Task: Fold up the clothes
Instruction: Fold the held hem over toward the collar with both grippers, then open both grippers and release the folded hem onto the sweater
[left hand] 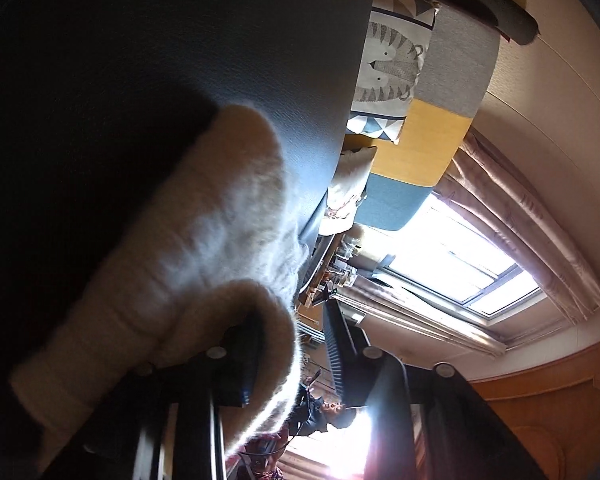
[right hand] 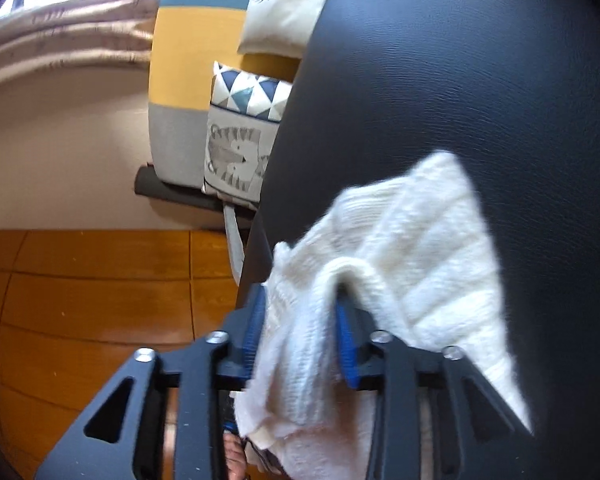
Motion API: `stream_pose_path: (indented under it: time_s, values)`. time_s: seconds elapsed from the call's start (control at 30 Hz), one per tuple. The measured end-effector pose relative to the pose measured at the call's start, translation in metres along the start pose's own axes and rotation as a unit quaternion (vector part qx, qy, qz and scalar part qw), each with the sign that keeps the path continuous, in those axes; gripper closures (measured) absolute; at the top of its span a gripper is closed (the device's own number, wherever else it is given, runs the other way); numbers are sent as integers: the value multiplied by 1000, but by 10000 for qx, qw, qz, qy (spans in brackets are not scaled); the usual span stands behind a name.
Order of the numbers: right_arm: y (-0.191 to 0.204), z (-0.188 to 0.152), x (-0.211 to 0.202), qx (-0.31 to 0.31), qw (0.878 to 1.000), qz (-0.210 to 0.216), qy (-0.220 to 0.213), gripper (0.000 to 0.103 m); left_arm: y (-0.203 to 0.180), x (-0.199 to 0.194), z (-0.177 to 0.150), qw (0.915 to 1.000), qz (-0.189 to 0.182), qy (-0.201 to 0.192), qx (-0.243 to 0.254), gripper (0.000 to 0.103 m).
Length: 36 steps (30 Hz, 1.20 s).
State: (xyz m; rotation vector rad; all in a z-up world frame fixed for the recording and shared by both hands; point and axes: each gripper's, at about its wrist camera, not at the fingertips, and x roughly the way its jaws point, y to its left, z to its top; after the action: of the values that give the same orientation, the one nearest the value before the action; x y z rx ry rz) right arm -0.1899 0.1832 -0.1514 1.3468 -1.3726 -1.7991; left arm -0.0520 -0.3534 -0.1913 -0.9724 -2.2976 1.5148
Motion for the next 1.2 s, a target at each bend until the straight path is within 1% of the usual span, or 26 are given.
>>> stream_pose_path:
  time_s: [0.03,0.13,0.2,0.23,0.27,0.3,0.37,0.43,0.47,0.5,0.57,0.7,0.77,0.83,0.87,0.93,1.0,1.07,1.1,1.13,1.2]
  values:
    - [4,1,2,4,9999,-33,112,54,-2,0,-1,10000,-24,24,-41,73]
    - [17,7,15,-133,9979,-208,600,53,-7,1,-4,9999,-91,86,-104,72]
    - [22,9,25,-190,9951,-397,884,53,-7,0,-3,9997,-160,107,-172,71]
    - [22,11,27,-142,9956,-325,871,52,-7,0,-3,9995,-199,116,-217,71]
    - [21,14,25,-38,9973,-130,721,52,-6,1,-2,9991,-293,103,-295,70]
    - [15,16,23,180,9985,62,510,52,-5,0,-1,9983,-427,70,-392,69]
    - [3,20,20,610,9971,436,91,51,1,-1,4,9958,-667,-89,-624,68]
    - [-9,19,21,791,9962,366,-80,51,11,-8,8,9912,-862,-406,-916,68]
    - [-10,18,22,777,9960,444,-78,51,16,-13,8,9882,-959,-596,-1037,68]
    - [-9,17,21,707,9962,497,-73,51,19,-17,8,9863,-1058,-697,-1056,68]
    - [-4,16,21,485,9978,458,-22,51,17,-22,9,9865,-1140,-724,-927,68]
    - [8,15,24,173,9991,328,198,51,12,-22,13,9886,-1038,-718,-815,68]
    - [15,13,30,77,9988,353,321,51,6,-14,13,9897,-1013,-654,-778,68]
    - [25,11,38,-157,9983,332,449,51,1,-7,13,9900,-1054,-551,-753,68]
    - [30,10,41,-279,9983,259,452,51,-1,-3,12,9901,-1076,-507,-746,68]
    - [37,11,45,-470,9985,-27,279,51,-4,1,12,9893,-1143,-481,-764,68]
    - [37,10,47,-450,9988,-159,132,51,-6,1,14,9871,-1267,-532,-823,68]
    - [37,5,50,-411,9989,-53,237,51,-7,-5,17,9856,-1266,-739,-841,68]
    - [42,1,53,-570,9978,-84,328,51,-8,-9,17,9864,-1196,-837,-760,68]
    - [48,-5,58,-854,9952,-213,433,51,-10,-14,18,9880,-1082,-912,-614,68]
    - [65,-22,67,-1576,9840,-565,610,51,-14,-23,18,9907,-816,-1045,-288,68]
